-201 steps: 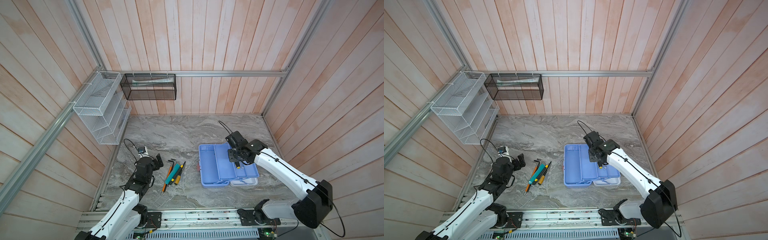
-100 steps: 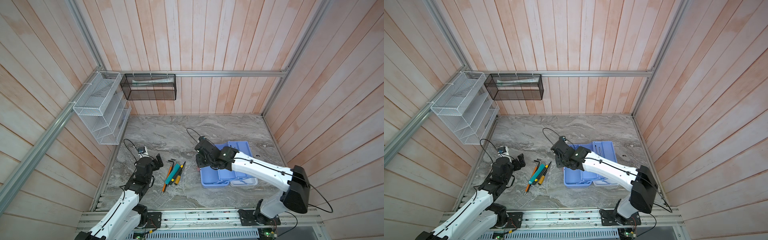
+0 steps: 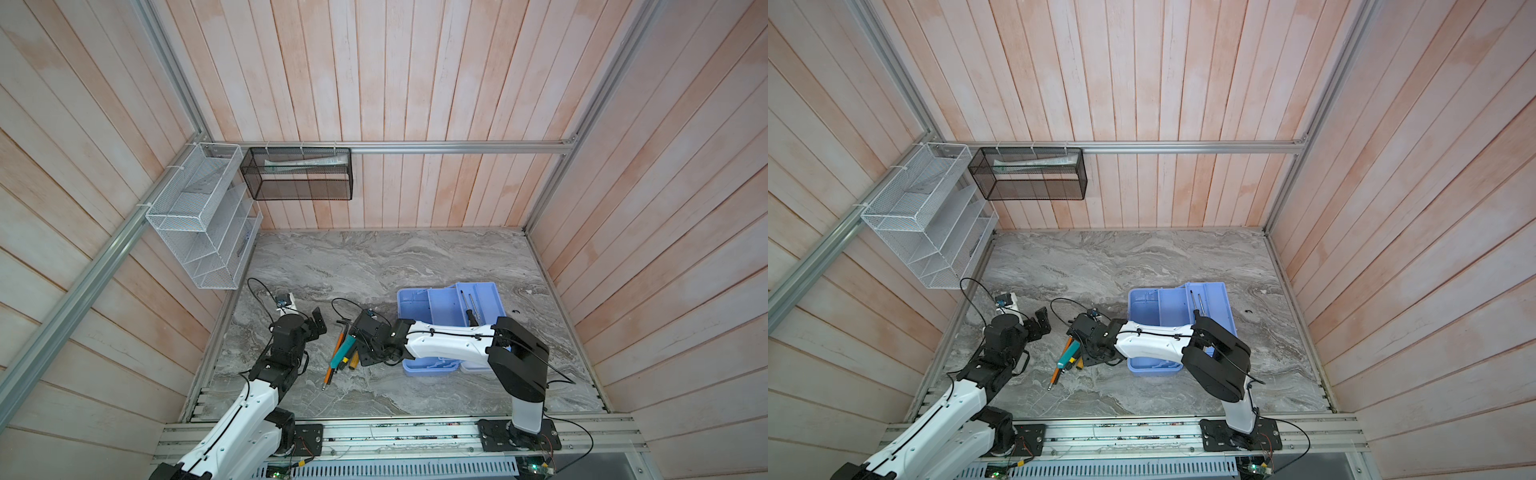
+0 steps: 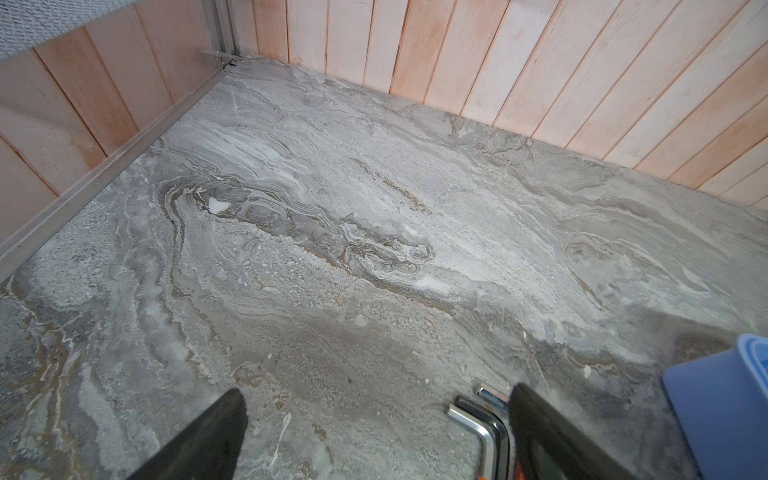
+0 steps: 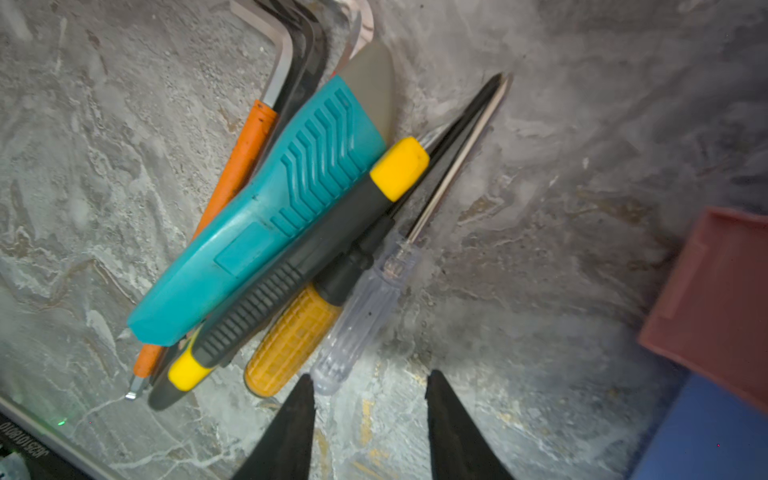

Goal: Pack the tool kit
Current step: 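Move the right gripper to the tools and grasp the clear-handled flat screwdriver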

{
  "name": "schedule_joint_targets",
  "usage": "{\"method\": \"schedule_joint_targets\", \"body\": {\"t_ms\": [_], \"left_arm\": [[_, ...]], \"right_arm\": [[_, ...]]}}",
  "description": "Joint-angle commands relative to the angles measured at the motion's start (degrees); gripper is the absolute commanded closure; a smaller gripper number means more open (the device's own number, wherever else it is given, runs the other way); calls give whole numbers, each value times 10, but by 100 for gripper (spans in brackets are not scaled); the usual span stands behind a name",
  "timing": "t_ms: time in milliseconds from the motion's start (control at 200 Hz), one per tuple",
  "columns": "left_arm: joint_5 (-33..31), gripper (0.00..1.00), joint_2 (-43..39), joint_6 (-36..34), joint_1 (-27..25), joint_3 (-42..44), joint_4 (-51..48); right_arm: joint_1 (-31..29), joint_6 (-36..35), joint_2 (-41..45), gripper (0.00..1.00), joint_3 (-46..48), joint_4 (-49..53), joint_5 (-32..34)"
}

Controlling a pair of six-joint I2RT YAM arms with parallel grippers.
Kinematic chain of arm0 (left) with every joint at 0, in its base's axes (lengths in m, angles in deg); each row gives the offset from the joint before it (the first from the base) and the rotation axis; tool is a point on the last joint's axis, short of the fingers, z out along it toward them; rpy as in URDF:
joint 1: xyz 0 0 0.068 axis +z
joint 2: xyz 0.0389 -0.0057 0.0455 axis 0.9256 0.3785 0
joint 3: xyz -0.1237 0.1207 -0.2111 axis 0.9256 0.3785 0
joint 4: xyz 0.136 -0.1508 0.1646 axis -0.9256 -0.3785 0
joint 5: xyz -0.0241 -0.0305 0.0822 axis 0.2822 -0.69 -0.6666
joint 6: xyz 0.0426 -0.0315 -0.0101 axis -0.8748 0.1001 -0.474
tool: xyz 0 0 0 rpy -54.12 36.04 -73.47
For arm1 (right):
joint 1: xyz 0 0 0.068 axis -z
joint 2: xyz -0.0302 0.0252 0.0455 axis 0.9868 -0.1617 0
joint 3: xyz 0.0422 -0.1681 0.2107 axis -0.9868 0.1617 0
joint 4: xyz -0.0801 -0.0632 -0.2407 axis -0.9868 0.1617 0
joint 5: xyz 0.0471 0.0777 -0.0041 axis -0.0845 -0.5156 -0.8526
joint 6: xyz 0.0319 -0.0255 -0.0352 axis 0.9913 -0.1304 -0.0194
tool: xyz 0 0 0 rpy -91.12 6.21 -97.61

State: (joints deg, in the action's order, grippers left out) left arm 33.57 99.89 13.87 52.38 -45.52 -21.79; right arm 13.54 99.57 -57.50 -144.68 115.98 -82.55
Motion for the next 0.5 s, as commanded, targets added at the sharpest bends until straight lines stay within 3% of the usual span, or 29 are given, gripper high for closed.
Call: {"method": "schedule_joint_targets", "body": {"t_ms": [0,495], "left_arm": [[1,0,-8,-5,3,-12,4],[2,0,-6,-5,3,-12,5]], "right_arm": [[-3,16,-17,57,-18,-18,1],[-3,13,-59,60,-52,31,19]]}}
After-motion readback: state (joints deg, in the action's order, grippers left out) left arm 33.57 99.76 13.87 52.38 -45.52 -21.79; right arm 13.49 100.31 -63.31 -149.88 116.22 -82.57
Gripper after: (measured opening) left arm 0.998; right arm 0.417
